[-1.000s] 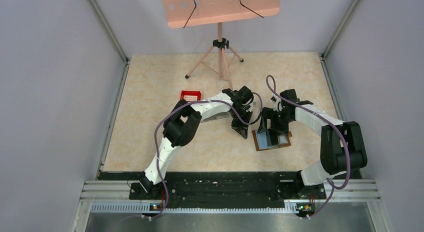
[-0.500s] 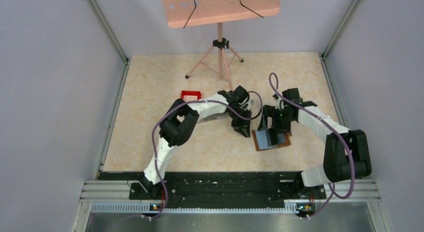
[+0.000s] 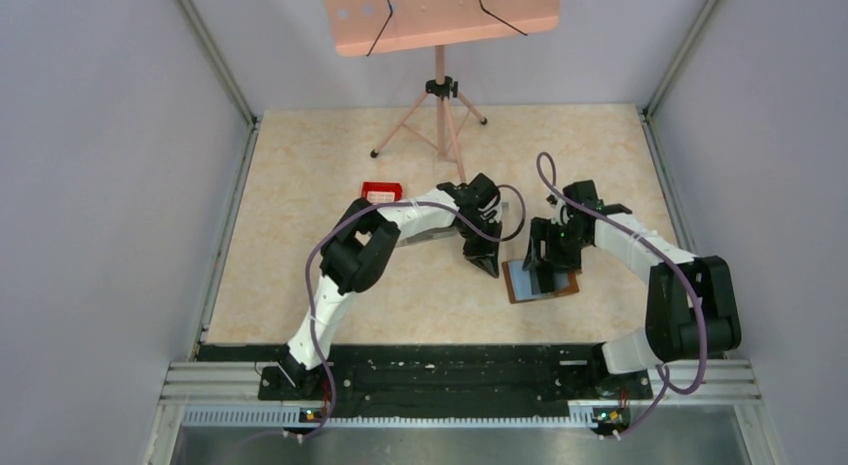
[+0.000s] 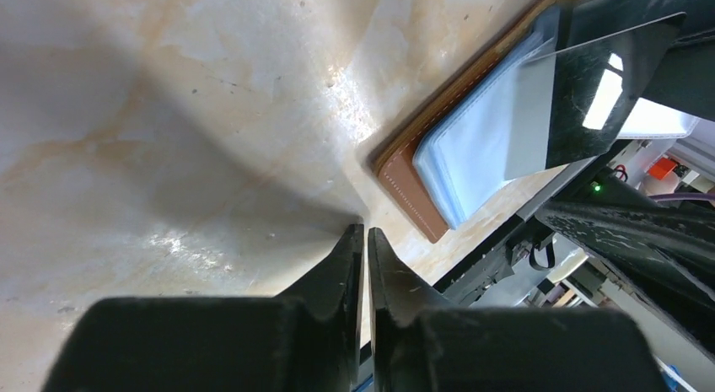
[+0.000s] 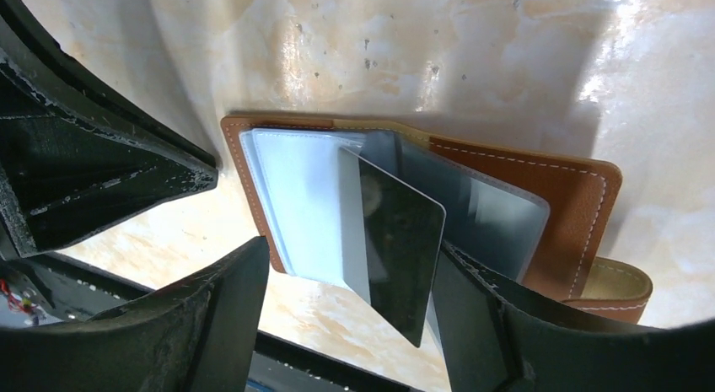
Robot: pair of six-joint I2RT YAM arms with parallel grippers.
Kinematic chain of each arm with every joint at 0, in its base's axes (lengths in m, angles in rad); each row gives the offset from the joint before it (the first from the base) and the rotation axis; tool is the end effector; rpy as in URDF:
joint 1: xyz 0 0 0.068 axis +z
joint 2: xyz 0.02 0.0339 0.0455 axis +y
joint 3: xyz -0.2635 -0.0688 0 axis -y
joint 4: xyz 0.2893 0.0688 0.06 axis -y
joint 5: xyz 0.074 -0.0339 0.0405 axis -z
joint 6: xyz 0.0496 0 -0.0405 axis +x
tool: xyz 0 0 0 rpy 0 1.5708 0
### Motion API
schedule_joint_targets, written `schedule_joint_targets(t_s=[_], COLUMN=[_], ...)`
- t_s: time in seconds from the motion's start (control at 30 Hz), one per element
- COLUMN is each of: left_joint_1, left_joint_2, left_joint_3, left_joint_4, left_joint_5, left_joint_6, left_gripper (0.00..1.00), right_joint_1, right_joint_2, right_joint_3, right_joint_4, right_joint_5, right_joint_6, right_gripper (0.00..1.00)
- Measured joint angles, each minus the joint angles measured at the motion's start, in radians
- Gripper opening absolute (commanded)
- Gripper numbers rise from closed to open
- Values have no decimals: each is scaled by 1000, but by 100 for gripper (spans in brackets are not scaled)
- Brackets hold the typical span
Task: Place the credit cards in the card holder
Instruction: Insert the credit card into the card holder.
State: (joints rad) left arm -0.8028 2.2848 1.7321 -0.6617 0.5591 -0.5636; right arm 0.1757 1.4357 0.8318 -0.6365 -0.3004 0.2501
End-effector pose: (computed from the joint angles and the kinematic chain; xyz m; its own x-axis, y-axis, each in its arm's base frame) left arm 0.3359 -0.3857 0.1031 -0.9448 0.3263 -0.0294 0.2763 0.7454 -0.6066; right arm 0.2890 0.0662 0.1449 -0.9671 0.0684 -0.2450 -0.0228 0.9359 0.3515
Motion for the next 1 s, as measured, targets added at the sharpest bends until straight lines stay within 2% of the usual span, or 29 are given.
schedule_joint_targets(t_s=[0.17,0.43,0.63,0.8,0.93,1.0], left_joint_1=[-7,-10,-8,-4,1,5], left_joint_2=[20,32,32,32,28,23], left_joint_3=[25,43,47,50,51,51], left_joint_4=[-8,-20,-48,-68,-87,-97], left_joint_5=[11,20,16,9,-10,-26], left_joint_6=[-2,-3,-2,-2,7,9], left_gripper=[6,3,3,6,8,8], right_joint_1=[0,0,1,1,1,1], right_joint_2=[41,99,122,140,167,190], right_joint_3=[-5,-7,-7,-7,-6,-6], right_joint_4=[16,28,30,31,32,32], right_joint_5=[-33,-120,-164,-200,-240,-272], right_joint_6=[-5,-6,-3,0,7,14], right_gripper=[58,50,46,42,28,25])
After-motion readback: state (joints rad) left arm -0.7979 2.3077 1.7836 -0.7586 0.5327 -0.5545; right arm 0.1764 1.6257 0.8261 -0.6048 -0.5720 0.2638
